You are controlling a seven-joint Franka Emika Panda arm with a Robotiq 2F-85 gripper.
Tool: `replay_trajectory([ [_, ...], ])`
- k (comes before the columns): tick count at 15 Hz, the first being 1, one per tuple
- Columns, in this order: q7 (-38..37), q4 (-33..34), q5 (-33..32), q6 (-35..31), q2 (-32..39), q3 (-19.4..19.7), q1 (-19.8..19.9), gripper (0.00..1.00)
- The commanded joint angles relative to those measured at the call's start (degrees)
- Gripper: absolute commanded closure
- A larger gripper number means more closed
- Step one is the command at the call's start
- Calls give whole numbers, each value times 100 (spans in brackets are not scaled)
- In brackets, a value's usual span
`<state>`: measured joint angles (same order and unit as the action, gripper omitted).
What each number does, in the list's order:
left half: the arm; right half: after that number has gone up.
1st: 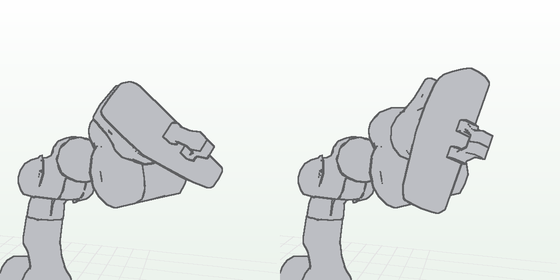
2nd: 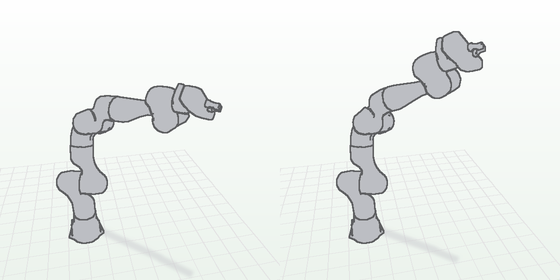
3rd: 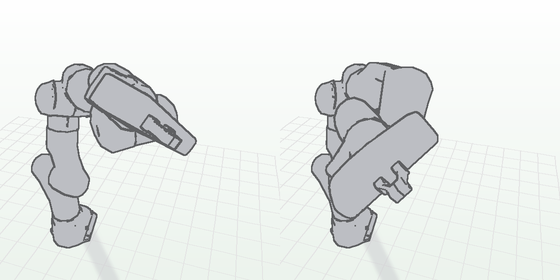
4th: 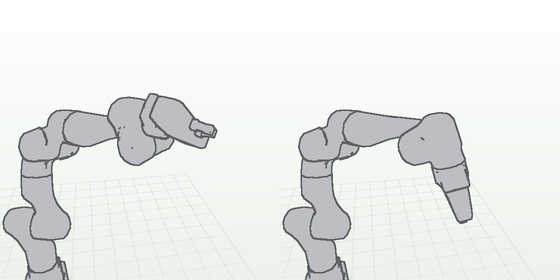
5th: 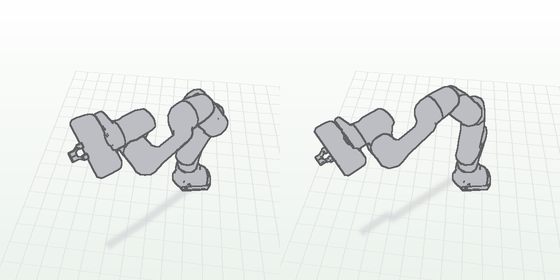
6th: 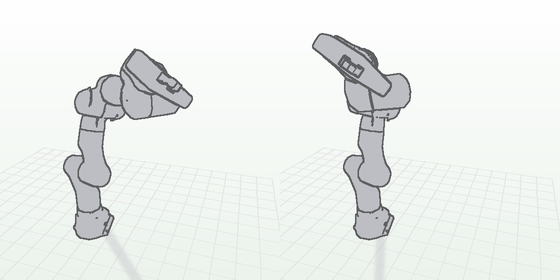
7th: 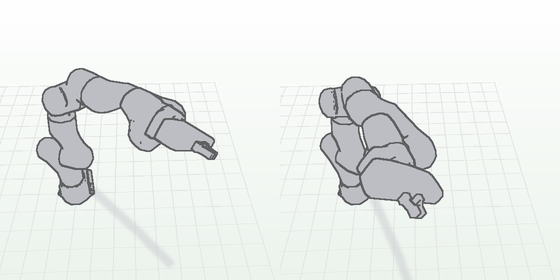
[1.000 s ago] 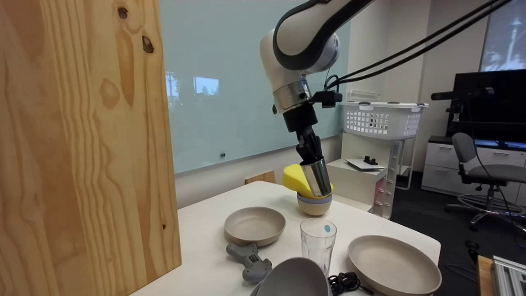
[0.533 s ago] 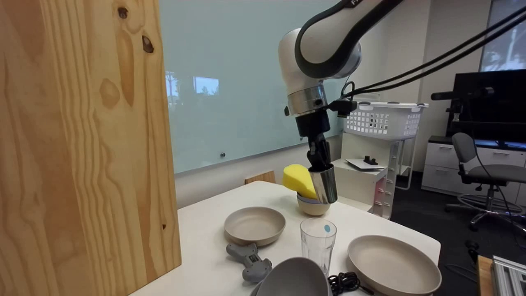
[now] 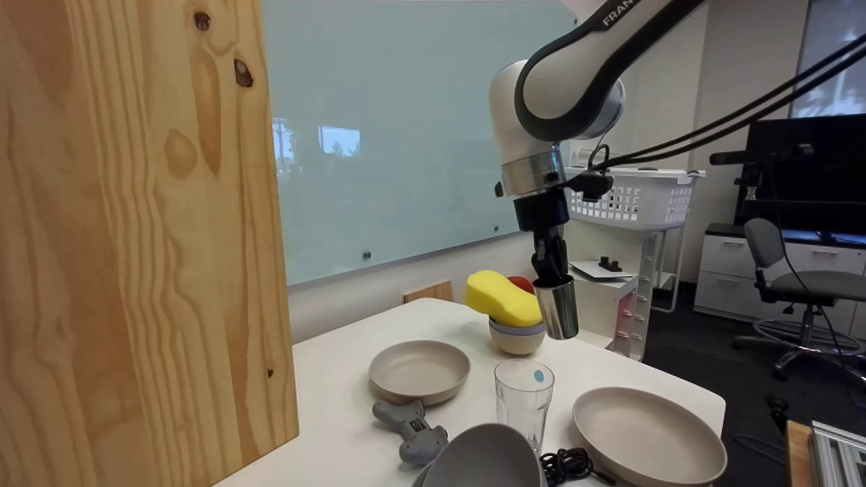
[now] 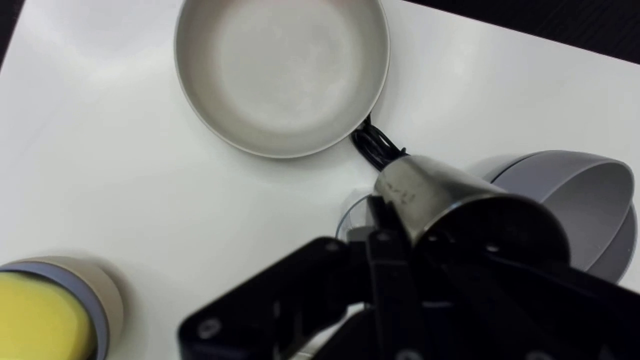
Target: Put the silver cup in the glass cup
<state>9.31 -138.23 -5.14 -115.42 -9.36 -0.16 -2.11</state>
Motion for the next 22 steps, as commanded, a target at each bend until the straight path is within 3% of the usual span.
replay_trajectory([
  [1, 319, -388, -51, -403, -227, 139, 125, 99],
  [15, 561, -613, -95, -2139, 546, 210, 227, 99],
  [22, 351, -407, -199, -2287, 920, 75, 175, 99],
])
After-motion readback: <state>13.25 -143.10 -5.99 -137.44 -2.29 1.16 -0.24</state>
